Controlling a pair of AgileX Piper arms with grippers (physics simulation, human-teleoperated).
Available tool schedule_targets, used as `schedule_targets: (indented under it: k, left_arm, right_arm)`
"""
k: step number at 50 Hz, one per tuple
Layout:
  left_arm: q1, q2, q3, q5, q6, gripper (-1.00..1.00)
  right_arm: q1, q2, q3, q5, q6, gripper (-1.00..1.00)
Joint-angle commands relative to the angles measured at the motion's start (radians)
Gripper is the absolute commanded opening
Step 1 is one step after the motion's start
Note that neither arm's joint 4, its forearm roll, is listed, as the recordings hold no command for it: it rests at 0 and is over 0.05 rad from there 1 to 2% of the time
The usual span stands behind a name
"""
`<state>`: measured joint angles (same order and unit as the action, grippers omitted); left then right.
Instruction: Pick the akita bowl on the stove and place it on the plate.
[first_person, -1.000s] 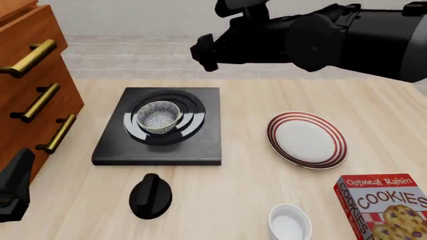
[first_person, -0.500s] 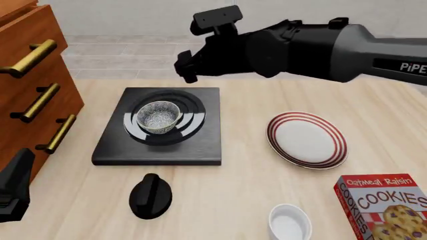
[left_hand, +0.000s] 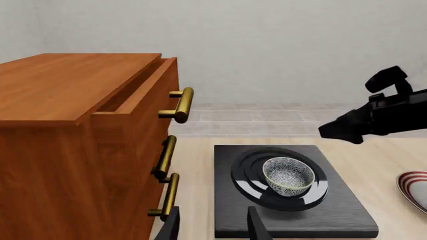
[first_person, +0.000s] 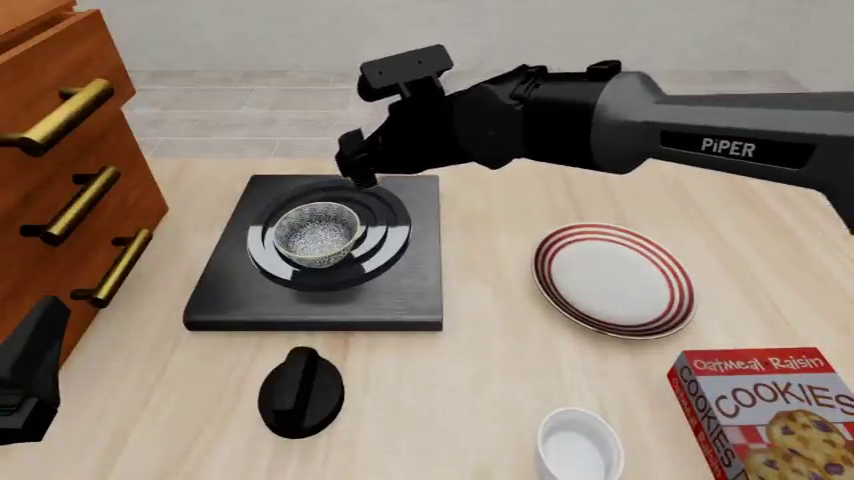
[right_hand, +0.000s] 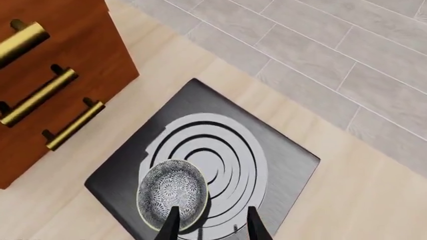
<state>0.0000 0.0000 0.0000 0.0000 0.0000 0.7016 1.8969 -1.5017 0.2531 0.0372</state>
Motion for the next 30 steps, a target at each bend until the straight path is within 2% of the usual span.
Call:
schedule_targets:
  k: [1,30]
  left_arm:
    - [0.000,0.000,0.000,0.000,0.000,1.00]
    - [0.000,0.000,0.000,0.000,0.000,1.00]
  right_arm:
    - [0.004,0.050,-0.035,0.012,0.000,1.00]
    - [0.018,0.151,-0.062,-0.011,0.018,1.00]
